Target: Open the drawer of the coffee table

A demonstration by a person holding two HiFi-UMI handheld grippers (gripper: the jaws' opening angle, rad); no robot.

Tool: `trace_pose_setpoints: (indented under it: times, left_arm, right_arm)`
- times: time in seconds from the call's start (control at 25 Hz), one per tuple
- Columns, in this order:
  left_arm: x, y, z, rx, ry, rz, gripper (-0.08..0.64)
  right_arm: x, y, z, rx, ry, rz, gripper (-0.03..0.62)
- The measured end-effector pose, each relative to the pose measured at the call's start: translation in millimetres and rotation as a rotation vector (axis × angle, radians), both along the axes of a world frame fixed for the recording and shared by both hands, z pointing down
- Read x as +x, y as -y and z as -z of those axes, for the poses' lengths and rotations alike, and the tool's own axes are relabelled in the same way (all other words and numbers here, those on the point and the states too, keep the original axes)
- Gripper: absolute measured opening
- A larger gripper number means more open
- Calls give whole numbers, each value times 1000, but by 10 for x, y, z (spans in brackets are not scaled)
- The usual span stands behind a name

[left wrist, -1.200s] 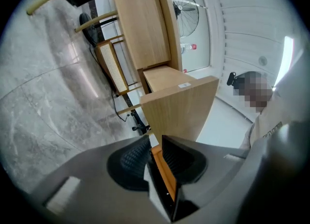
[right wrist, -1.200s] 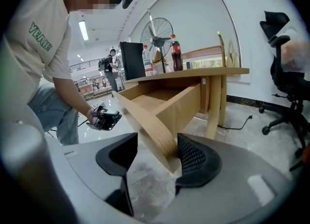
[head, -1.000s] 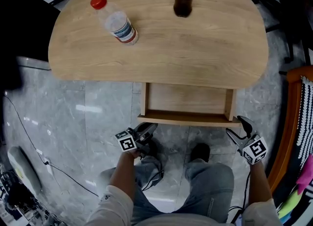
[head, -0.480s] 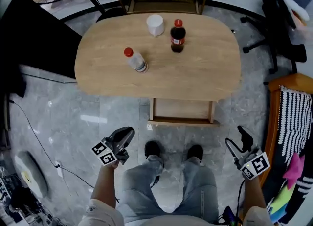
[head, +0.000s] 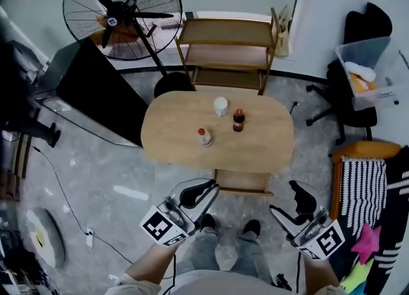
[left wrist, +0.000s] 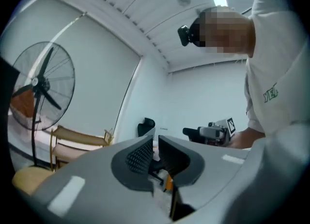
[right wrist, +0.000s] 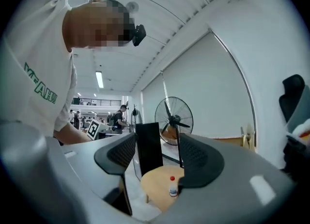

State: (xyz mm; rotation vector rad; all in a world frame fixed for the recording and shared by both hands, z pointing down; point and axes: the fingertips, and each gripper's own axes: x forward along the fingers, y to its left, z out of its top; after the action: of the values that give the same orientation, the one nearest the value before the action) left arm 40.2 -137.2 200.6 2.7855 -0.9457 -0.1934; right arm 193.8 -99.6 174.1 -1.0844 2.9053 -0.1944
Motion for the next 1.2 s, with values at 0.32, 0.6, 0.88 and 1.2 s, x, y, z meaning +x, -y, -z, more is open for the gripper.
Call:
trace_pose_setpoints:
  times: [0.32,0.6,0.88,1.2]
  left_arm:
    - [358,-279,1421,185,206,-1,2]
    - [447,-509,1794,228,247,9,0]
    - [457,-370,1799,136,97,26,0]
    - [561,-309,1846,122,71,13,0]
  right_arm:
    - [-441,-59,1254,101,-4,6,278]
    - [-540,-217,1569,136,-50,-35,275]
    - [-510,-126,1611,162,-74,-106,239]
    - [-402,-43,1606,188,-95,-134,85]
